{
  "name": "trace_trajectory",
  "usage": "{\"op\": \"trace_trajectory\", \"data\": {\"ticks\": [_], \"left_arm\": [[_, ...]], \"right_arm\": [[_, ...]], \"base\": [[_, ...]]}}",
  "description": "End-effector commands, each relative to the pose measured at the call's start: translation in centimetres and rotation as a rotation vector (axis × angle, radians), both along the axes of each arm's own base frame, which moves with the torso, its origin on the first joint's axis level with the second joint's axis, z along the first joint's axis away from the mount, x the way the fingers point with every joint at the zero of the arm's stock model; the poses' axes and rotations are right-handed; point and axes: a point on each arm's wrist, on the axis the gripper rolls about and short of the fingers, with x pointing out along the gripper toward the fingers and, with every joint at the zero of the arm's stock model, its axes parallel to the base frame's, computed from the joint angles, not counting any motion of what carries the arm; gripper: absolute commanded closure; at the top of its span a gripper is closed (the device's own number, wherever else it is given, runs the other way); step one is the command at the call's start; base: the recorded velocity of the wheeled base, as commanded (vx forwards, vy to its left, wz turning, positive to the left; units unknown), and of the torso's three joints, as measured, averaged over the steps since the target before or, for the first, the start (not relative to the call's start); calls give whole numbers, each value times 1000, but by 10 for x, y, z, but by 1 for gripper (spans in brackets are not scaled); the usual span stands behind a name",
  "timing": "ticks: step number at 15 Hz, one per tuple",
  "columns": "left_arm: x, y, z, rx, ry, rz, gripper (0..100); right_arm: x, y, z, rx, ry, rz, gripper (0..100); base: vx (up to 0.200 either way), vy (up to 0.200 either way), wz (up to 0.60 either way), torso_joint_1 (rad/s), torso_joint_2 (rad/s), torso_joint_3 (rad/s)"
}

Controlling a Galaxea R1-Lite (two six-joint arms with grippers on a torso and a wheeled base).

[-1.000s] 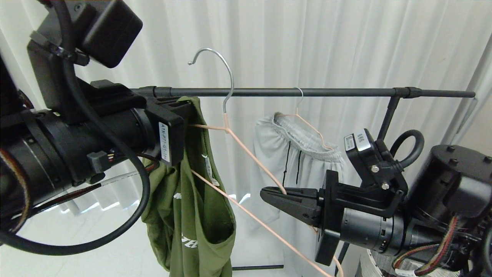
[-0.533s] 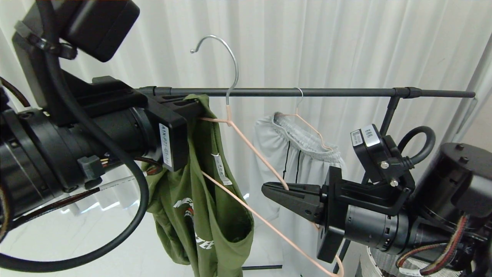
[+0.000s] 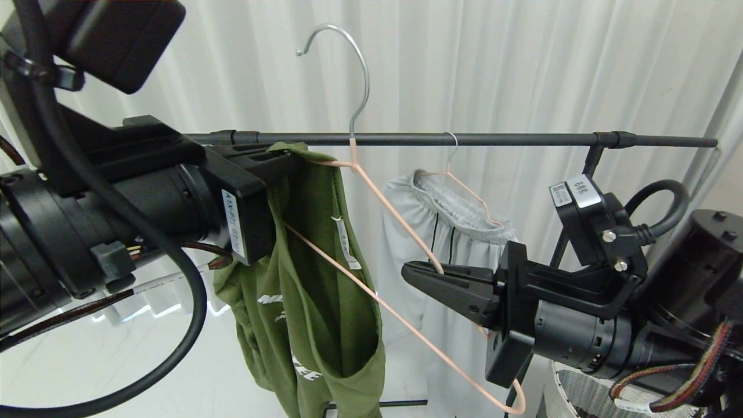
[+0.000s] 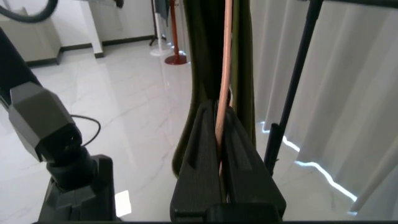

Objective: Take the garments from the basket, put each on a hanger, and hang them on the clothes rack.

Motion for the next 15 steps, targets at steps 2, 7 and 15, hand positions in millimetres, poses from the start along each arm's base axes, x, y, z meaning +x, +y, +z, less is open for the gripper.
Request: {"op": "trace_trajectory", "data": {"ticks": [2, 7, 15], "left_arm": [[-4, 1, -3, 3, 5, -68, 100], [-2, -5, -5, 10, 17, -135, 100], [-2, -7, -16, -20, -17, -155, 100]], "right_arm": [[1, -4, 6, 24, -3, -10, 100], [0, -5, 10, 38, -11, -8, 100], [1, -4, 28, 121, -50, -6, 100]], "base": [[0, 0, 0, 0, 0, 0], [0, 0, 0, 0, 0, 0], [0, 0, 0, 0, 0, 0]]}}
